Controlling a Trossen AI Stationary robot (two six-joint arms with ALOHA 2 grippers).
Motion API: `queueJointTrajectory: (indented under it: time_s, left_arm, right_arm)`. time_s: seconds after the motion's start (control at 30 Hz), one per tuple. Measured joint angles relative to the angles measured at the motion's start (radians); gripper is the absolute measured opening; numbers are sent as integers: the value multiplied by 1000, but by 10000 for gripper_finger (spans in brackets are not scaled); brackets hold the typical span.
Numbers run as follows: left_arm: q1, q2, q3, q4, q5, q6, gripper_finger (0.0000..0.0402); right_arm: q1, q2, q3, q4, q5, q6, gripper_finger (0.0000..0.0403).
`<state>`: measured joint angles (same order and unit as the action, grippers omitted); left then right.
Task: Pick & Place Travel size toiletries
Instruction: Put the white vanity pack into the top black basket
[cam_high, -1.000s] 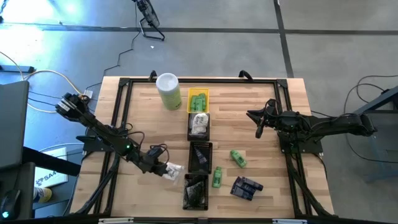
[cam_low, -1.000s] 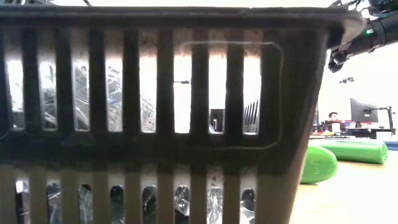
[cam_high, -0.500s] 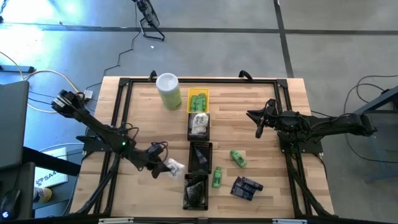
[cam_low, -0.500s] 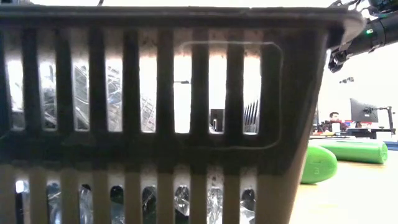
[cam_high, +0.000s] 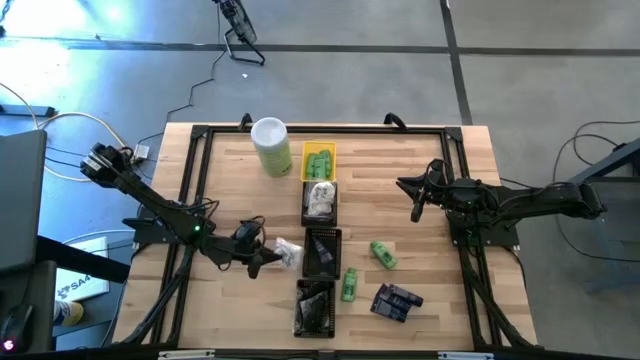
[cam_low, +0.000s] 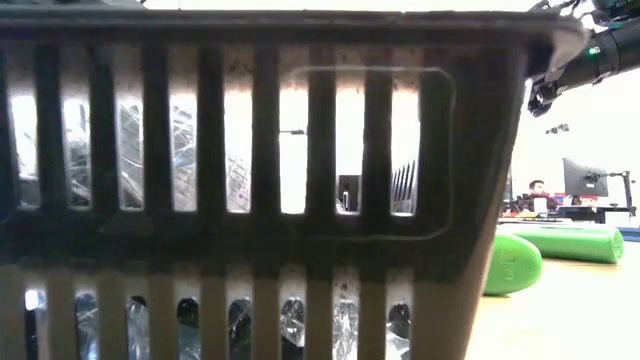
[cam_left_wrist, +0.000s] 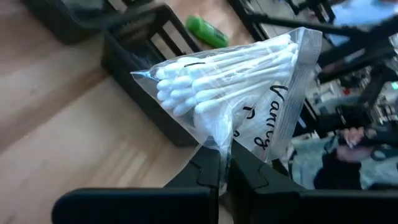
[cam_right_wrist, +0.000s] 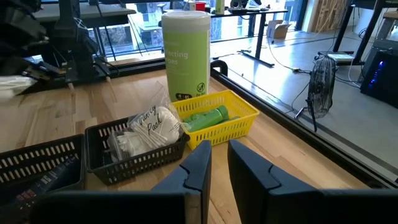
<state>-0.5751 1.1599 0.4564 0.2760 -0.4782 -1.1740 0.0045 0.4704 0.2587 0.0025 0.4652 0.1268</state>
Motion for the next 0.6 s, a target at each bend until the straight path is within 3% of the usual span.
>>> queueJointTrajectory:
  time_s: [0.6]
  left_arm:
    - [309, 0, 1, 109, 23, 322, 3]
  right_arm:
    - [0, 0, 0, 0, 0, 0, 46]
